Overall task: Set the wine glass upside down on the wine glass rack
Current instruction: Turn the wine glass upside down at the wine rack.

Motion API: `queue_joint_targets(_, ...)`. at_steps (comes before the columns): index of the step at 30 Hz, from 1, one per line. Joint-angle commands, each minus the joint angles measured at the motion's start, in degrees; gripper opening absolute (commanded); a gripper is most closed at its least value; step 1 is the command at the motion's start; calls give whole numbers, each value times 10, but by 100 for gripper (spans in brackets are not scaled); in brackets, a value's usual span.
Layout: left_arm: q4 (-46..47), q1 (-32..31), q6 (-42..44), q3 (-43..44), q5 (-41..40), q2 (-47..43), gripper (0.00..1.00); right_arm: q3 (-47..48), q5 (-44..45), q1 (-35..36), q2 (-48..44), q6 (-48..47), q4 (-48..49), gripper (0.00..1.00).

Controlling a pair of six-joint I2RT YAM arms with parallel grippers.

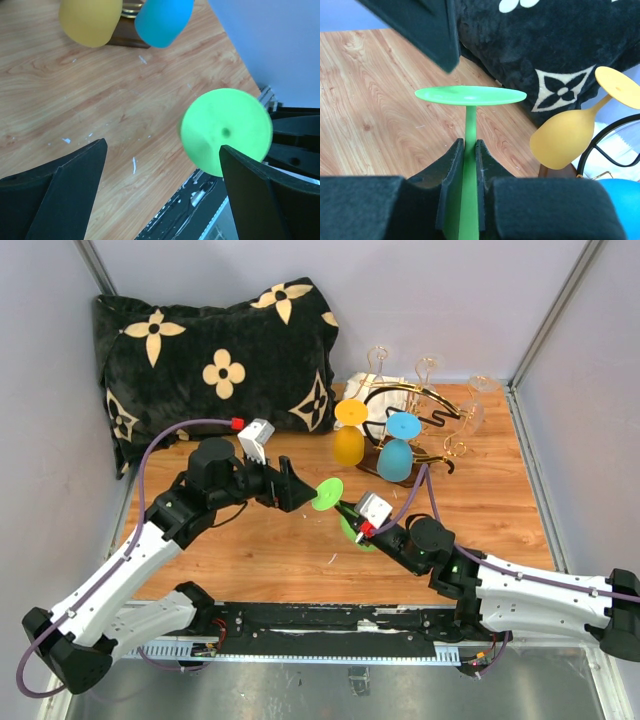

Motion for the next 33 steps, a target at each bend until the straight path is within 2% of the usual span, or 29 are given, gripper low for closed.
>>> queue_joint_targets(1, 19, -2, -8, 41, 18, -24, 100, -19, 20, -3, -9, 2, 38, 0)
queue_joint_targets(10, 6, -2, -4, 57, 4, -33, 100, -74, 37, -34, -73, 6, 84, 0)
queue_joint_targets(18, 4, -2, 12, 54, -13, -25, 100, -164, 141, -41, -269, -32, 112, 0)
queue_joint_targets(24, 10, -2, 16, 49, -8, -13, 100, -184, 204, -43, -375, -98, 87, 0)
queue_joint_targets(29, 15, -2, 19, 44, -10, -9, 100, -184, 279, -47, -412, -143, 75, 0)
queue_joint_targets(33, 16, -2, 22, 42, -9, -4, 100, -180, 310, -78, -411, -156, 75, 0)
